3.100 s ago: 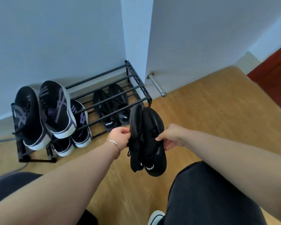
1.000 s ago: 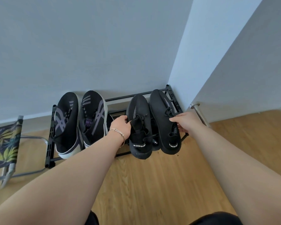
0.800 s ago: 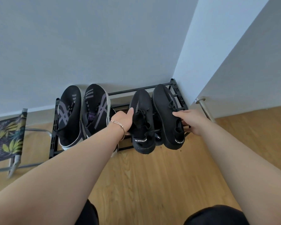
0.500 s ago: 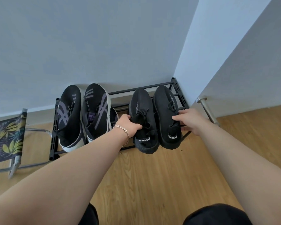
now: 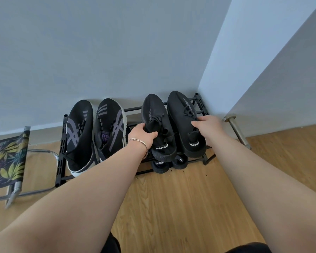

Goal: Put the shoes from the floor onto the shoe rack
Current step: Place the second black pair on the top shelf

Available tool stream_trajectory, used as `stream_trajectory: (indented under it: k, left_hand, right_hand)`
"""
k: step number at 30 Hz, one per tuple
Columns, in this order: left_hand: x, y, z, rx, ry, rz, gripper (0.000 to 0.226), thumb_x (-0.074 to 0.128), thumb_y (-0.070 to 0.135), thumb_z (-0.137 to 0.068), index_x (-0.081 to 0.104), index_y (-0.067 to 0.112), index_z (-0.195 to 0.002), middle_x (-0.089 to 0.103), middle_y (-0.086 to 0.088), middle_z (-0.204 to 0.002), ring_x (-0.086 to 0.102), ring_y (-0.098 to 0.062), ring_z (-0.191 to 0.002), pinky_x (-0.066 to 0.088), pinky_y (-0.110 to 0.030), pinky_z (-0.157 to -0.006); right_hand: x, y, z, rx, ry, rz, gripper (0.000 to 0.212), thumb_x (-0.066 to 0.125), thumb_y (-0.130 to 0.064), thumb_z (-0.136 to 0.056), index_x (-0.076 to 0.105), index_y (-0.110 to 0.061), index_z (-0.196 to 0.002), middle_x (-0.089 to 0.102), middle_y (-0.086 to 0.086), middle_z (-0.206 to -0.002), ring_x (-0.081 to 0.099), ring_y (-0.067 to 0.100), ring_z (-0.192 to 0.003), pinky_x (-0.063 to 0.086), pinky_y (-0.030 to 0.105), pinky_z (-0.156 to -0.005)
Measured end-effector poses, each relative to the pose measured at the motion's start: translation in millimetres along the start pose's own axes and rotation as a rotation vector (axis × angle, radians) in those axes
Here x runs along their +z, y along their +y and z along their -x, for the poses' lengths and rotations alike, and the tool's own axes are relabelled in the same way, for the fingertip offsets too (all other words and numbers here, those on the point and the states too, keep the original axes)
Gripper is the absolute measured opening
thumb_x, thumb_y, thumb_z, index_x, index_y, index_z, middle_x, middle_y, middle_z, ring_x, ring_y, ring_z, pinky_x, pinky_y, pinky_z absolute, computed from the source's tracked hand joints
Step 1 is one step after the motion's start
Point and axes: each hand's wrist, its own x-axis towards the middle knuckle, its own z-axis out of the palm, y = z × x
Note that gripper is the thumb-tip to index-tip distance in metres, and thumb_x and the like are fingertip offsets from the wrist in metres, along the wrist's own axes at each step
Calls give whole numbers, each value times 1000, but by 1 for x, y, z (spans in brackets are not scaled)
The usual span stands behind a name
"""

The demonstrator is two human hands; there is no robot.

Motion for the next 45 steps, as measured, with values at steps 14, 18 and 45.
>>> stream_trajectory:
  k: [14,18,45]
  left_hand:
    - [5,0,-8,25,103,-17,30,66,21,-87,70,14,-115,73,-9,-110,65,-33,-105,53,-36,-90]
    - [5,2,-8,1,161,-60,27,60,17,-90,68,12,-115,73,-10,-108,62,-30,-96,43,-32,-75]
    - [8,10,-1,56,110,-19,46,69,32,-88,62,10,-128,70,-11,-120,64,-32,-112,53,-39,-95]
  right_hand:
    - [6,-7,-5,64,14,21,11,71,-5,-85,72,-5,-95,61,7,-65,52,21,-62,47,34,-68]
    - [5,-14,-8,45,10,35,23,70,-4,-86,71,2,-108,62,7,-68,56,24,-71,51,38,-78]
    - [6,-25,-19,-33,-75,306,36,68,-16,-90,67,11,-114,65,19,-93,59,27,-86,55,46,-83]
